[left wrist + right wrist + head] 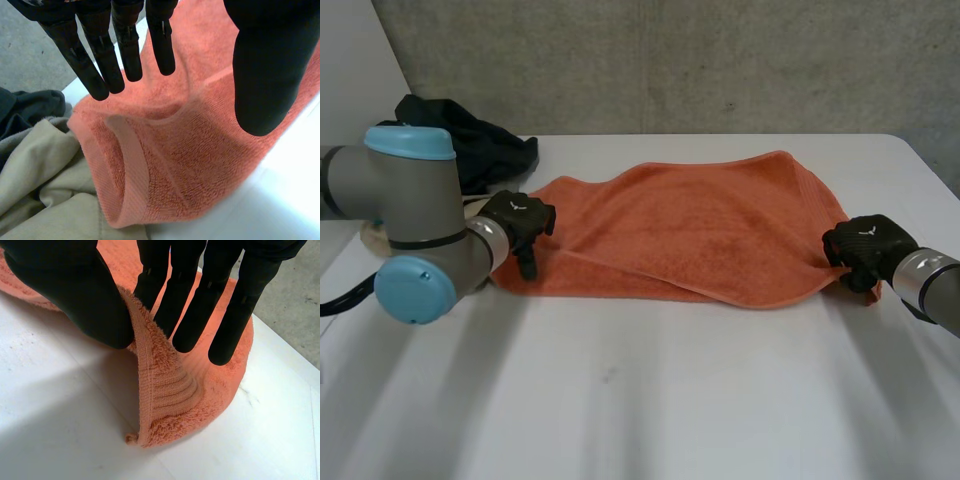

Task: Fold the laundry.

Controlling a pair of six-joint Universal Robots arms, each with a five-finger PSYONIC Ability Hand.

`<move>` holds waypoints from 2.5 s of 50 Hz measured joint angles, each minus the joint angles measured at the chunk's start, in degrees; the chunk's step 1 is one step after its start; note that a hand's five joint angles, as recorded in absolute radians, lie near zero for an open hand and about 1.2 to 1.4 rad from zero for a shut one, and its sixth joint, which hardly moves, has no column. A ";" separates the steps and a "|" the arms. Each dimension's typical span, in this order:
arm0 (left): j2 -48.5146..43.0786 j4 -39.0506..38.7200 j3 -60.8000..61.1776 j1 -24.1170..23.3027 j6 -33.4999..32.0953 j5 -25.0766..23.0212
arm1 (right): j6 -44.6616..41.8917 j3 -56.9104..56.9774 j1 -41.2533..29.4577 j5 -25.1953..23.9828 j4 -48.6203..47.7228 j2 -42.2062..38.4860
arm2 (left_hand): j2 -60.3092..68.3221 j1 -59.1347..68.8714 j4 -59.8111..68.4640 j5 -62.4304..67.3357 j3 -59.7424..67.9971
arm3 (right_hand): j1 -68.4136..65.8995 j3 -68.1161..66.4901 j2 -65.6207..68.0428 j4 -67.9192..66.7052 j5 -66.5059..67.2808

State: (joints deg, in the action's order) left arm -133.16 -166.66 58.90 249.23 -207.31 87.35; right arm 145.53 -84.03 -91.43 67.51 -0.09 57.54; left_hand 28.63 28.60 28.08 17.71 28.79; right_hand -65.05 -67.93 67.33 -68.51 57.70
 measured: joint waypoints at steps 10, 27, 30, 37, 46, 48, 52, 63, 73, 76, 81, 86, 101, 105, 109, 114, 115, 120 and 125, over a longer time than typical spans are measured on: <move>-5.75 0.07 -6.93 0.39 -6.22 3.00 | -1.12 -0.15 0.21 0.02 0.08 -0.11 | 0.48 0.20 1.52 1.95 0.18 | 0.00 0.00 0.00 0.00 0.00; -3.21 0.71 -4.50 -1.62 -9.43 8.13 | -4.22 0.81 0.77 0.32 2.87 0.74 | 39.26 38.44 40.17 38.88 38.77 | 0.00 0.00 0.00 0.00 0.00; 2.16 1.26 0.90 -1.76 -9.16 8.27 | -6.41 1.12 1.74 0.61 7.34 2.39 | 39.26 38.44 40.17 38.88 38.77 | 0.00 0.00 0.00 0.00 0.00; 17.90 3.50 20.39 -0.64 -12.61 4.75 | -21.65 1.58 6.31 1.38 30.41 6.47 | 39.43 38.44 40.19 38.88 38.91 | 0.00 -0.02 0.00 -0.01 0.18; 24.44 7.61 32.64 3.95 -24.74 0.00 | -39.43 2.05 8.55 4.08 48.22 7.63 | 39.71 38.44 40.28 38.88 39.16 | 0.00 -0.26 0.00 -0.15 0.22; 23.10 7.14 30.42 3.94 -25.92 -0.31 | -39.01 3.01 7.59 4.76 47.02 7.43 | 39.71 38.44 40.40 38.88 39.16 | 0.00 -0.26 0.00 -0.15 0.22; 19.13 4.45 22.06 2.68 -24.21 0.05 | -35.99 6.22 5.30 5.47 42.42 6.13 | 39.74 38.44 40.44 38.88 39.26 | 0.00 -0.26 0.00 -0.15 0.23; 5.56 -8.55 -16.64 -0.70 -10.76 2.58 | -17.13 31.82 -2.05 11.99 17.40 0.51 | 39.65 38.39 40.32 38.89 39.14 | 0.00 -0.26 0.00 -0.15 0.23; 3.79 -0.16 -20.72 -3.20 -1.92 5.41 | -12.22 31.46 -6.69 13.19 14.34 1.02 | -7.80 -8.35 -7.79 -7.49 -7.92 | 0.00 -0.26 0.00 -0.16 0.33; 5.46 3.38 -12.60 -4.02 1.94 5.41 | -12.94 27.37 -7.04 13.07 14.07 1.54 | -10.59 -8.35 -10.58 -9.22 -10.83 | 0.00 -0.26 0.00 -0.16 0.32; 7.97 3.86 1.89 -5.59 8.55 3.79 | -14.04 22.28 -6.99 13.17 12.17 1.48 | -10.41 -8.35 -10.36 -8.96 -10.68 | 0.00 -0.26 0.00 -0.16 0.33; 9.57 0.79 13.03 -7.92 11.89 2.83 | -14.41 19.70 -6.73 13.36 10.92 1.18 | -9.76 -8.35 -9.06 -8.60 -10.64 | 0.00 -0.26 0.00 -0.16 0.32; 8.16 -12.94 24.29 -13.42 4.78 7.37 | -13.63 14.16 -5.79 12.99 10.55 1.43 | -9.13 -8.19 -8.49 -8.35 -9.29 | 0.00 -0.26 0.00 -0.16 0.32; 7.25 -13.60 24.03 -14.32 3.84 8.04 | -13.56 12.79 -5.52 12.90 10.16 1.48 | -9.03 -8.16 -8.49 -8.13 -9.25 | 0.00 -0.26 0.00 -0.16 0.32; 6.59 -13.71 23.72 -15.12 3.58 8.44 | -13.54 11.73 -5.13 12.70 9.60 1.50 | -8.99 -8.16 -8.49 -7.81 -9.25 | 0.00 -0.26 0.00 -0.16 0.33; 5.72 -13.73 23.11 -16.02 3.59 9.13 | -13.53 10.33 -4.57 12.28 8.72 1.49 | -8.98 -8.16 -8.49 -7.81 -9.25 | 0.00 -0.26 0.00 -0.16 0.33; 5.55 -13.70 22.93 -16.15 3.62 9.28 | -13.53 10.06 -4.50 12.20 8.55 1.47 | -8.98 -8.16 -8.49 -7.81 -9.25 | 0.00 -0.26 0.00 -0.16 0.33; 5.15 -13.40 22.41 -16.71 3.83 9.85 | -13.56 9.10 -4.34 12.03 7.92 1.39 | -8.83 -8.16 -8.44 -7.81 -9.25 | 0.00 -0.26 0.00 -0.16 0.33; 5.48 -12.93 22.43 -17.43 4.37 10.13 | -13.65 8.32 -4.22 12.00 7.30 1.21 | -8.83 -8.16 -8.22 -7.81 -9.25 | 0.00 -0.26 0.00 -0.16 0.33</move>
State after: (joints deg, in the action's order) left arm -127.68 -179.59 81.33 231.80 -202.94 97.48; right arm 131.87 -75.71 -95.65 79.51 7.21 58.74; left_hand 19.80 20.44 19.86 9.90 19.54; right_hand -65.05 -68.19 67.33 -68.67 58.03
